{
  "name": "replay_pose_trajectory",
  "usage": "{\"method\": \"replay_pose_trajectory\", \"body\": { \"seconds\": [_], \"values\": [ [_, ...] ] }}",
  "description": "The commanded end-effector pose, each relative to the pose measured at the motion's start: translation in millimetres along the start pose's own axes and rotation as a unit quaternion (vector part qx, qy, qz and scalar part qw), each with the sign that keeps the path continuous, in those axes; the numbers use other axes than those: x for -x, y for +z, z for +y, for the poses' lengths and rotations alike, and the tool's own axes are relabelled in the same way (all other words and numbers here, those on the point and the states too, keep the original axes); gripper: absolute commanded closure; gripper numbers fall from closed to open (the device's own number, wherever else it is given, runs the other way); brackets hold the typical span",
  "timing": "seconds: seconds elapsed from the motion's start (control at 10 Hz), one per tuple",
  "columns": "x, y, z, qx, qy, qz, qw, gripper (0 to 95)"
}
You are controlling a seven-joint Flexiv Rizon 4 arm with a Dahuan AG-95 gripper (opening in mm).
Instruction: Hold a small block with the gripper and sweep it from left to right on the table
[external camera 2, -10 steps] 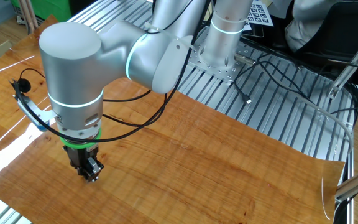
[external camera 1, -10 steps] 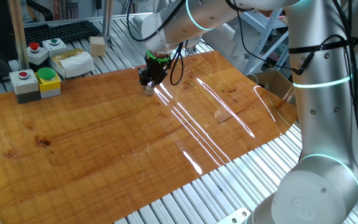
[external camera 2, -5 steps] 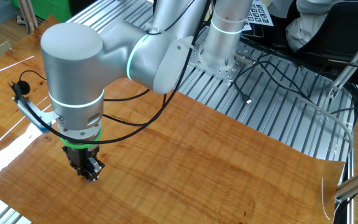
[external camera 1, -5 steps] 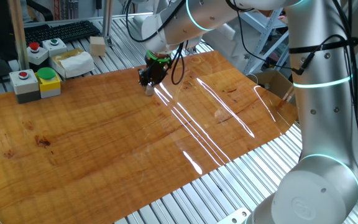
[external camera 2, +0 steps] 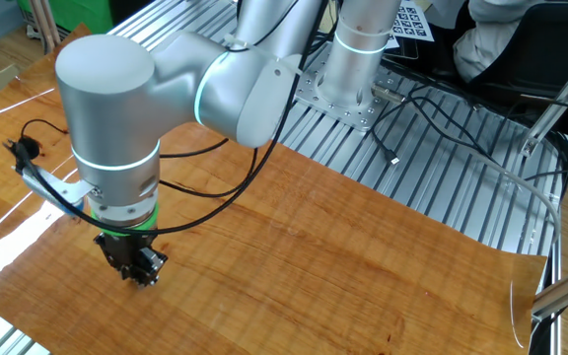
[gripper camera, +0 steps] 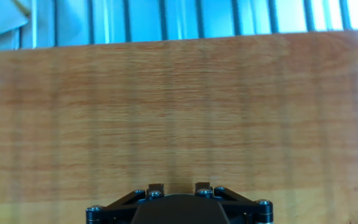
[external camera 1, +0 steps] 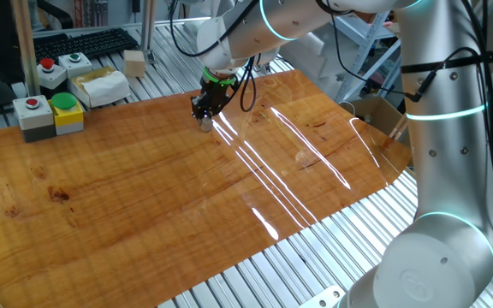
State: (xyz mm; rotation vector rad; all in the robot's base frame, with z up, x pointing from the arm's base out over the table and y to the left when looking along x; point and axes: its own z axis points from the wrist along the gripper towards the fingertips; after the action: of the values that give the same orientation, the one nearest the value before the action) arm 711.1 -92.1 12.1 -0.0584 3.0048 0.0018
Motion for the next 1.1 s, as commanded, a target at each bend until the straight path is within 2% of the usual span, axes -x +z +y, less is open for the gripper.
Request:
{"method": "replay_pose_trajectory", "body": {
  "seconds": [0.1, 0.6, 1.1],
  "values": [
    [0.8, 0.4, 0.1, 0.002, -0.021, -0.001, 0.9998, 95.0],
    [0.0, -1.3, -0.4, 0.008, -0.011, -0.004, 0.9999, 95.0],
    [1.7, -0.6, 2.4, 0.007, -0.012, -0.012, 0.9998, 95.0]
  ]
}}
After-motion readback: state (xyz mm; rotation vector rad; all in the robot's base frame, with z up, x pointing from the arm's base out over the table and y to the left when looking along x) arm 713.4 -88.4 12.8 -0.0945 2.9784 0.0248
